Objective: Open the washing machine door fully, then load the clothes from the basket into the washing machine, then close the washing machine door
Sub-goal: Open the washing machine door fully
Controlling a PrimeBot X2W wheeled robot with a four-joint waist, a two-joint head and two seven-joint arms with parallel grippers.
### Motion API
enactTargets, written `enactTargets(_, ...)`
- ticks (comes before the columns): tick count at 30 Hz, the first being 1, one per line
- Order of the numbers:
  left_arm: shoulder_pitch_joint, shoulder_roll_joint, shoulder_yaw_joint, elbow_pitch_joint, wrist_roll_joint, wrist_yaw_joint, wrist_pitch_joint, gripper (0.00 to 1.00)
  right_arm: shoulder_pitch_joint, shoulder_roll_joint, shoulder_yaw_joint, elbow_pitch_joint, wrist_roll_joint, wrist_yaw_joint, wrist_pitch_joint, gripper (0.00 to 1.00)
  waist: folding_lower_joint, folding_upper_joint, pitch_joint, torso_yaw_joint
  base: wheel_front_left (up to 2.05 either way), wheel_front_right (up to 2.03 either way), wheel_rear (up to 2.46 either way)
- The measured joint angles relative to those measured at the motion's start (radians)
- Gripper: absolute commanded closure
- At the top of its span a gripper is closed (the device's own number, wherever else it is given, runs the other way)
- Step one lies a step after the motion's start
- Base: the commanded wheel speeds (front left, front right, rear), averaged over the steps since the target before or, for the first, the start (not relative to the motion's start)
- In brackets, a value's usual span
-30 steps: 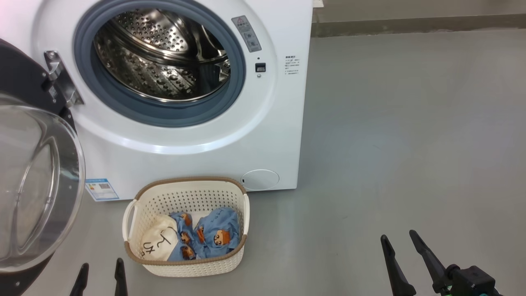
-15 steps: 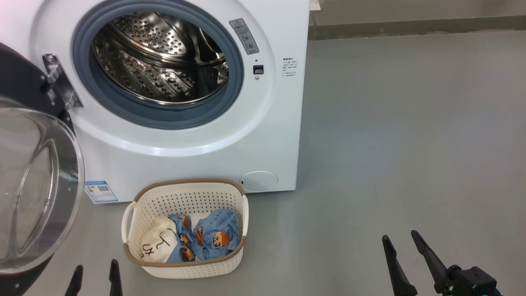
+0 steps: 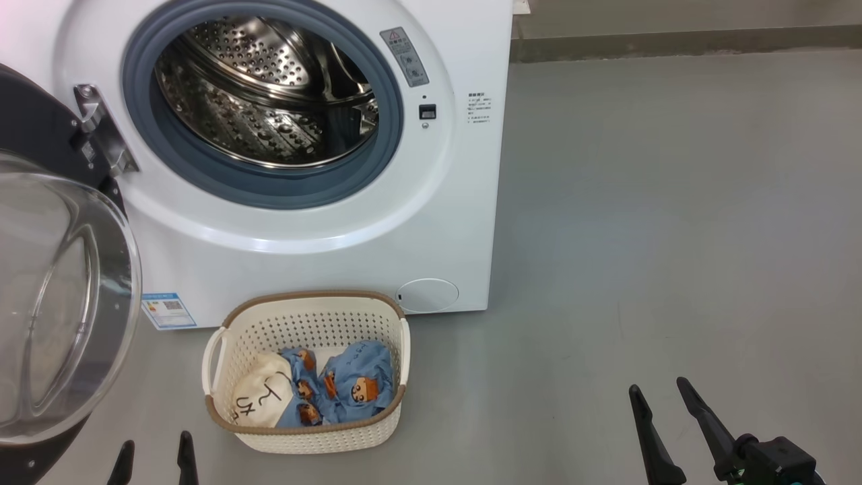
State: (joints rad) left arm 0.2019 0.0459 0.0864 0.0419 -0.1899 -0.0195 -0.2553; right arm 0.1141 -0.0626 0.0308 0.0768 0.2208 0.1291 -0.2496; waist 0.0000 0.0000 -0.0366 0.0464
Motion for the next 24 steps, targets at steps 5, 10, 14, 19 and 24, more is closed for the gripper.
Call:
enactTargets(5,0.000,0.000,-0.001,0.018,0.002,-0.003,0.000,0.00,0.000,0.000,0.000,0.002,0.000,0.000,0.000,0.00,0.0000,0.0000,-0.004,0.002,0.00,0.00,0.00)
enactTargets(10,0.000,0.000,-0.001,0.027,0.002,-0.005,0.000,0.00,0.000,0.000,-0.001,0.003,0.000,0.000,0.000,0.00,0.0000,0.0000,-0.007,0.002,0.00,0.00,0.00)
enactTargets(14,0.000,0.000,-0.001,0.030,0.002,-0.011,0.000,0.00,0.000,0.000,-0.002,0.006,0.000,0.000,0.000,0.00,0.0000,0.0000,-0.009,0.000,0.00,0.00,0.00)
enactTargets(19,0.000,0.000,-0.001,0.031,0.002,-0.012,0.000,0.00,0.000,0.000,-0.005,0.009,0.000,0.000,0.000,0.00,0.0000,0.0000,-0.008,-0.003,0.00,0.00,0.00)
enactTargets(24,0.000,0.000,-0.001,0.032,0.003,-0.012,0.000,0.00,-0.001,0.000,-0.007,0.013,0.000,0.000,0.000,0.00,0.0000,0.0000,-0.007,-0.005,0.00,0.00,0.00)
